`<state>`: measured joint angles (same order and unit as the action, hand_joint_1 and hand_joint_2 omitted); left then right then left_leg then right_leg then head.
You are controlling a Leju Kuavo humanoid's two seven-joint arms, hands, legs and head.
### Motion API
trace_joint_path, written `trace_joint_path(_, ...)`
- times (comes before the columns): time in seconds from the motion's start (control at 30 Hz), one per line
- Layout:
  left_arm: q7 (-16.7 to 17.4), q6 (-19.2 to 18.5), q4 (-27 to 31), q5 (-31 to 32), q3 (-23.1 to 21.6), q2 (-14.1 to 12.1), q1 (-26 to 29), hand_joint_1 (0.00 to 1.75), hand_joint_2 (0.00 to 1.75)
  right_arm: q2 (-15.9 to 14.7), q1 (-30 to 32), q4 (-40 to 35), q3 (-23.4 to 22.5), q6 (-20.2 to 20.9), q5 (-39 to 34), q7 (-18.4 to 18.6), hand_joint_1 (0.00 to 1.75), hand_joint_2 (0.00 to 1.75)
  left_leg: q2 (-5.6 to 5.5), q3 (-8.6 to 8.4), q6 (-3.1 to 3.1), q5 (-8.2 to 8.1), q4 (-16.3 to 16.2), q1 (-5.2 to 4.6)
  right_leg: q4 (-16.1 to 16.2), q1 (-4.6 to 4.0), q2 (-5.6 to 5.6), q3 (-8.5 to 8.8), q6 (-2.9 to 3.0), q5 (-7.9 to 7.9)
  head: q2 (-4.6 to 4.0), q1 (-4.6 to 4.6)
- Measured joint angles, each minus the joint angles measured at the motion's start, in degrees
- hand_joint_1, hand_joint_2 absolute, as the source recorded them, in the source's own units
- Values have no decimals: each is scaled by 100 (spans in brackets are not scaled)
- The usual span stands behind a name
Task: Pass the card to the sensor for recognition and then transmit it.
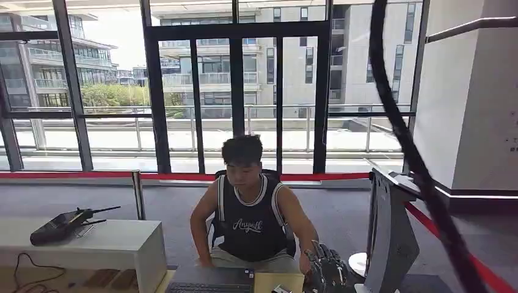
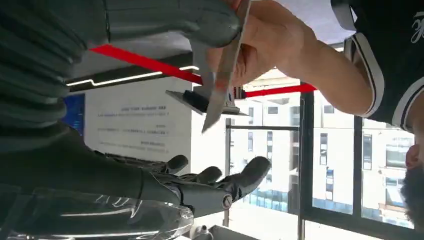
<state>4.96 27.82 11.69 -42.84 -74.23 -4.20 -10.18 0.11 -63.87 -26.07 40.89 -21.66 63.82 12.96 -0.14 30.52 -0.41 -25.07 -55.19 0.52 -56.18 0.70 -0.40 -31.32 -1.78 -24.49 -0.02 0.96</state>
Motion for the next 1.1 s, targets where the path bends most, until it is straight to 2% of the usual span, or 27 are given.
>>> trace_joint_path(0.43,-11,118,0,-107,0,9,32,0,175,9,-1,236,-22,-109,-301,-85,0,0,1,-2,0,0,-2,0,1,0,0,-2,0,0,0,2)
trace_joint_path(0.5,-55,131,0,-164,0,9,50,0,175,-50,1,251,-53,-276,-488,-208,0,0,1,-2,0,0,-3,0,2,0,0,-2,0,0,0,2)
trace_joint_path(0.6,-114,181,0,-278,2,9,94,0,175,-226,8,249,-134,-781,-820,-446,0,0,1,-5,0,0,-6,-1,4,0,0,-3,0,0,0,4)
trace_joint_path(0.7,-144,190,0,-358,2,9,155,0,175,-543,116,164,-288,-1438,-1215,-527,0,0,-1,-8,2,-2,-9,-1,10,1,-2,-1,-1,0,0,2)
trace_joint_path(0.8,-144,190,0,-404,2,9,225,0,175,-1002,365,-70,-490,-1720,-1570,-406,0,0,-4,-11,6,-5,-9,-1,18,1,-3,8,-2,0,0,0)
trace_joint_path(0.97,-127,230,-2,-518,13,4,266,0,175,-1889,1072,-593,-947,-1810,-1930,57,0,0,-8,-12,15,-12,-11,-2,25,1,-3,15,-4,0,0,2)
trace_joint_path(1.1,-103,284,-2,-596,30,-11,310,0,175,-2540,1752,-906,-1526,-1821,-1952,183,0,0,-12,-3,18,-15,-10,-2,26,2,-6,17,-5,-1,0,0)
